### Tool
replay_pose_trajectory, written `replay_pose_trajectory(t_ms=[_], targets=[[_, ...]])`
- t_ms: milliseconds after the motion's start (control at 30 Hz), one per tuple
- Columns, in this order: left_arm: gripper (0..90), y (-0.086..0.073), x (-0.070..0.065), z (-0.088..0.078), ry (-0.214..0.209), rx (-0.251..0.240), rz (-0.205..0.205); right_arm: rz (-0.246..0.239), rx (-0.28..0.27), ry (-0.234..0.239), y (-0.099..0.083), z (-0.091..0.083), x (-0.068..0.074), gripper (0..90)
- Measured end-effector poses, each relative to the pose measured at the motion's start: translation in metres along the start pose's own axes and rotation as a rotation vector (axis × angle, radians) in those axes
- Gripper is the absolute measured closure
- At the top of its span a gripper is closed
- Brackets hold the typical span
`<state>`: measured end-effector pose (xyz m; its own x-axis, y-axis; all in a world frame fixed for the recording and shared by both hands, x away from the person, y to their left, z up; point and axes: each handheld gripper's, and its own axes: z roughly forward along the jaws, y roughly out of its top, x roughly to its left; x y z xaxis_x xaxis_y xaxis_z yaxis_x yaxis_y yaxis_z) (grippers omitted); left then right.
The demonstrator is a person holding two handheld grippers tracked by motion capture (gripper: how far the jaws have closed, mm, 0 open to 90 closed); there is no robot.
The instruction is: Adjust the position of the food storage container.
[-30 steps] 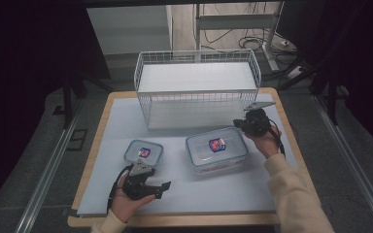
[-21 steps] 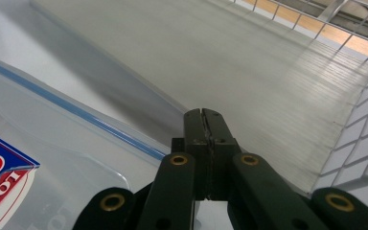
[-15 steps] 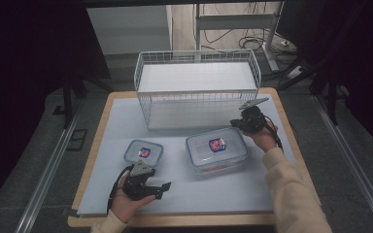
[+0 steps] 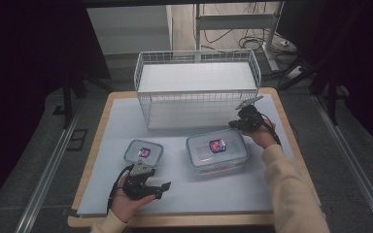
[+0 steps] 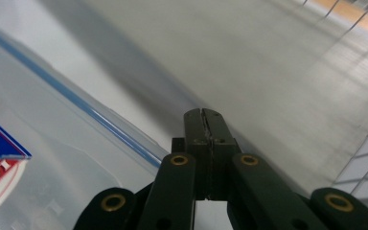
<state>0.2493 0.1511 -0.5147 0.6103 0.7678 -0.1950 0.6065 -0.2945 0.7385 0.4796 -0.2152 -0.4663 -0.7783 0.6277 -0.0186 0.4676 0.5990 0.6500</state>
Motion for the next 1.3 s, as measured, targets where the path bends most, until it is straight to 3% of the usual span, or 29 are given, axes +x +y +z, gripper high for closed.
replay_pose_trajectory(t_ms=[300, 633, 700, 733, 767, 900, 1000, 1167, 1300], targets=[[20.9, 0.000, -0.002, 0.000, -0.002, 0.001, 0.006, -0.018, 0.019, -0.003, -0.012, -0.008, 0.008, 89.8], [20.9, 0.001, -0.003, 0.000, -0.002, 0.000, 0.006, 0.008, 0.010, 0.011, -0.027, -0.017, 0.011, 89.8], [20.9, 0.001, -0.002, 0.000, -0.001, -0.004, 0.006, 0.014, 0.002, -0.016, -0.030, -0.021, 0.011, 89.7], [20.9, 0.001, -0.002, -0.001, -0.001, -0.007, 0.000, 0.034, -0.031, -0.052, -0.036, -0.029, 0.012, 89.7], [20.9, 0.001, -0.001, -0.002, 0.000, -0.009, 0.004, 0.034, -0.031, -0.052, -0.036, -0.029, 0.012, 89.7], [20.9, 0.001, -0.001, -0.002, 0.002, -0.012, -0.002, 0.087, -0.072, -0.100, -0.060, -0.054, 0.020, 89.6], [20.9, 0.003, 0.000, -0.003, 0.003, -0.017, -0.004, 0.134, -0.063, -0.118, -0.083, -0.064, 0.025, 89.6], [21.0, 0.005, 0.002, -0.004, 0.001, -0.025, -0.014, 0.152, -0.048, -0.081, -0.107, -0.066, 0.037, 89.7], [21.1, 0.006, 0.001, -0.003, -0.001, -0.025, -0.014, 0.137, -0.043, -0.050, -0.107, -0.059, 0.048, 89.7]])
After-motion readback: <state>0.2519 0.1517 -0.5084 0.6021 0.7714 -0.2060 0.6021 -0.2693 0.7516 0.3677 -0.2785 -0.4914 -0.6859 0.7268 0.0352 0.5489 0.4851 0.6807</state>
